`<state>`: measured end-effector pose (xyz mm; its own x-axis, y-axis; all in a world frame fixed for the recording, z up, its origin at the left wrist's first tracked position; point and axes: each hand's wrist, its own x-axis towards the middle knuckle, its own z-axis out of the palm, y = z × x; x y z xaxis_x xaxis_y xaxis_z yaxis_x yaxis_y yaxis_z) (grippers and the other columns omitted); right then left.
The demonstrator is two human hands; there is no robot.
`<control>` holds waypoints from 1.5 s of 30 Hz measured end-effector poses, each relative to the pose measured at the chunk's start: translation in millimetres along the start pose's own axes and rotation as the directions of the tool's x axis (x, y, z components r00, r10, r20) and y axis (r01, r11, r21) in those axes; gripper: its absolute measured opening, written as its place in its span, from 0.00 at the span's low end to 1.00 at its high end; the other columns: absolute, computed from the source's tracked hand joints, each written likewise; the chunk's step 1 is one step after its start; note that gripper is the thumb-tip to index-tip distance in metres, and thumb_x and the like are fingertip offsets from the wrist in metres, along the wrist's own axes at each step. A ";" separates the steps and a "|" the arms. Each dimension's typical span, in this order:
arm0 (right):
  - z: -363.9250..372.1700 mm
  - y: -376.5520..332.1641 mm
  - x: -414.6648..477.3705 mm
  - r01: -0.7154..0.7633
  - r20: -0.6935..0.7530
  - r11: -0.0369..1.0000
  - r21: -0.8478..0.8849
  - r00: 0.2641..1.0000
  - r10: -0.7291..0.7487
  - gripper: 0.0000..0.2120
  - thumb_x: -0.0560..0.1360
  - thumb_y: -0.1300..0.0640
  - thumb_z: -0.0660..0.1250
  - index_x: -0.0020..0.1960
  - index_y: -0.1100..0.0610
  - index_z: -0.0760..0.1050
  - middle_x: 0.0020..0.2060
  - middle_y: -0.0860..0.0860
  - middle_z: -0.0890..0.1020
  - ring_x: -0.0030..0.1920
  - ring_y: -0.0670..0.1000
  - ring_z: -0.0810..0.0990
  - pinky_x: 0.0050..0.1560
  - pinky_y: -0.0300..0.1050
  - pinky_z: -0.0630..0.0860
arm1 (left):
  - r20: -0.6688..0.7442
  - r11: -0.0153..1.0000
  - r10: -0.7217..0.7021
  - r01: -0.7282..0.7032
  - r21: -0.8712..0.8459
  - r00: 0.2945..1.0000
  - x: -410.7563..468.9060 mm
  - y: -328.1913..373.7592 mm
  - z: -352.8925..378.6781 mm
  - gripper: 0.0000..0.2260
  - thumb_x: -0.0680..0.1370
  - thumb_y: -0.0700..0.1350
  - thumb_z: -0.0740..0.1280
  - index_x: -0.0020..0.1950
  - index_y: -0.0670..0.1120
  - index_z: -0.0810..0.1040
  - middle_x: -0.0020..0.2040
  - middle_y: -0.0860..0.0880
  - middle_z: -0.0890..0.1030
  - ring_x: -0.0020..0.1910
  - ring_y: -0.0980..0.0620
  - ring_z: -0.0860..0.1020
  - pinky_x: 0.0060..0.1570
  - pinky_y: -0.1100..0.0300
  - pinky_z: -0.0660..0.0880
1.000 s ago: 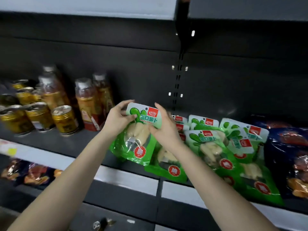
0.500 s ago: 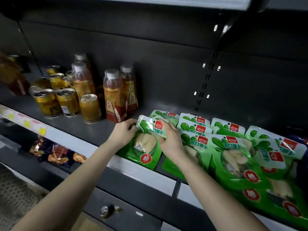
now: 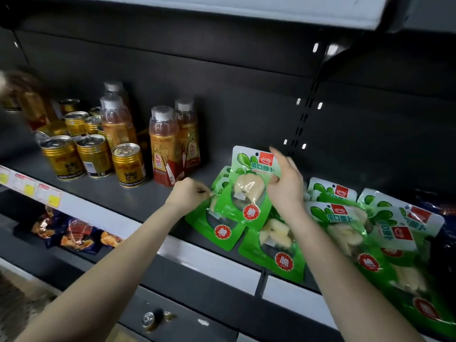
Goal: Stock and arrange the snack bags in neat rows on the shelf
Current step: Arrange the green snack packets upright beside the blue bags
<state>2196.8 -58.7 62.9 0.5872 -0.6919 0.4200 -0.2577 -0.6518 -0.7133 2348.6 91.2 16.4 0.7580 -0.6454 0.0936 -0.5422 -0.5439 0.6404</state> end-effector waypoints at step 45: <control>74.6 1.7 -53.9 0.509 0.697 0.759 -0.407 0.710 -0.102 0.30 0.79 0.36 0.47 0.77 0.46 0.49 0.78 0.49 0.44 0.76 0.59 0.37 0.72 0.66 0.37 | -0.368 0.990 0.140 -0.142 0.023 0.919 -4.8 -9.2 12.4 0.25 0.77 0.50 0.48 0.73 0.47 0.65 0.75 0.48 0.63 0.75 0.48 0.57 0.75 0.50 0.50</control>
<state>2222.0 0.7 -2.8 0.9779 -0.2082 -0.0198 -0.2091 -0.9729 -0.0991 2345.4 92.7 0.6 0.7541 -0.4721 0.4566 -0.6524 -0.4588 0.6032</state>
